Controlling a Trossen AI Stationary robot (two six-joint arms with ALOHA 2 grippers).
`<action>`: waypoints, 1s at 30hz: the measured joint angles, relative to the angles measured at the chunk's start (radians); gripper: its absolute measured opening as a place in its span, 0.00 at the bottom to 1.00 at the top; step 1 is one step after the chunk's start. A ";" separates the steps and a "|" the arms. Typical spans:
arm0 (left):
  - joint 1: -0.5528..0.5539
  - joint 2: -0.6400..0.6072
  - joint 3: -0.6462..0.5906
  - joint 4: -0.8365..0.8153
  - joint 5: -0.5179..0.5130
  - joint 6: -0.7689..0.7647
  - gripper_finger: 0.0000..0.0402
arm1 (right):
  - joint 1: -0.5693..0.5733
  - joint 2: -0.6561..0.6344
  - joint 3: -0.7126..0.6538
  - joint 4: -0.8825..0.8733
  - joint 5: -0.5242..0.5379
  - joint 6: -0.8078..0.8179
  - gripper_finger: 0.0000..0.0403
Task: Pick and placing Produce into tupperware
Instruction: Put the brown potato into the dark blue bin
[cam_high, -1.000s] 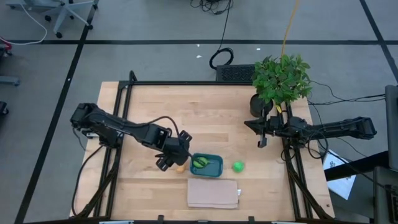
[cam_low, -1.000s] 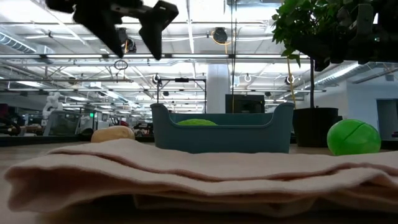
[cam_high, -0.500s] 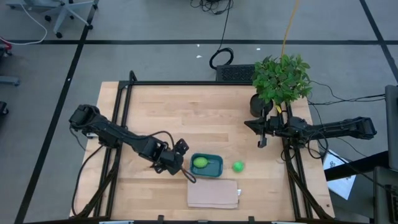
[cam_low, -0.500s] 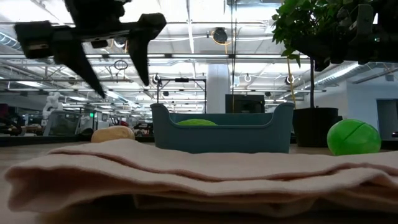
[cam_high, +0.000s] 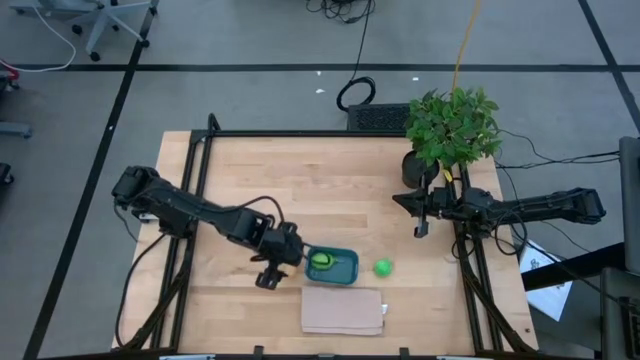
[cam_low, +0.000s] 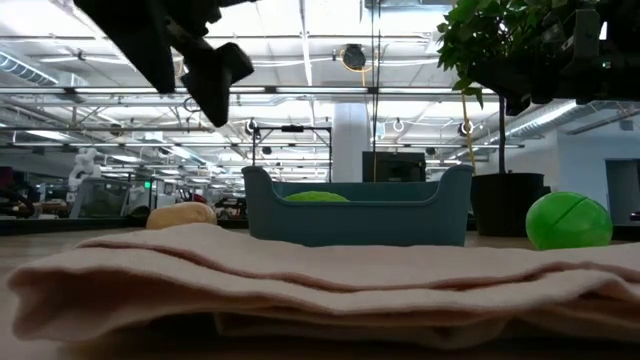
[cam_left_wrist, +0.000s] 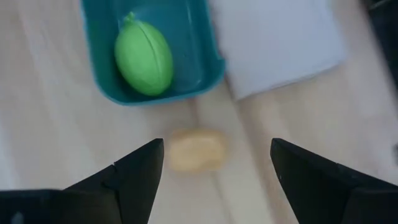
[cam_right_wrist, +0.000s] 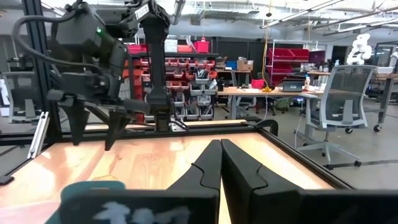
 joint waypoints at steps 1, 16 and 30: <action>0.007 0.000 0.000 0.001 0.021 -0.030 0.75 | 0.000 0.000 0.000 0.000 0.000 -0.004 0.00; 0.010 0.000 0.000 -0.002 -0.069 0.326 0.72 | 0.000 0.000 0.000 0.000 0.000 -0.018 0.00; -0.092 0.000 -0.001 -0.014 -0.233 0.805 0.81 | 0.000 0.000 0.000 0.000 0.000 -0.010 0.00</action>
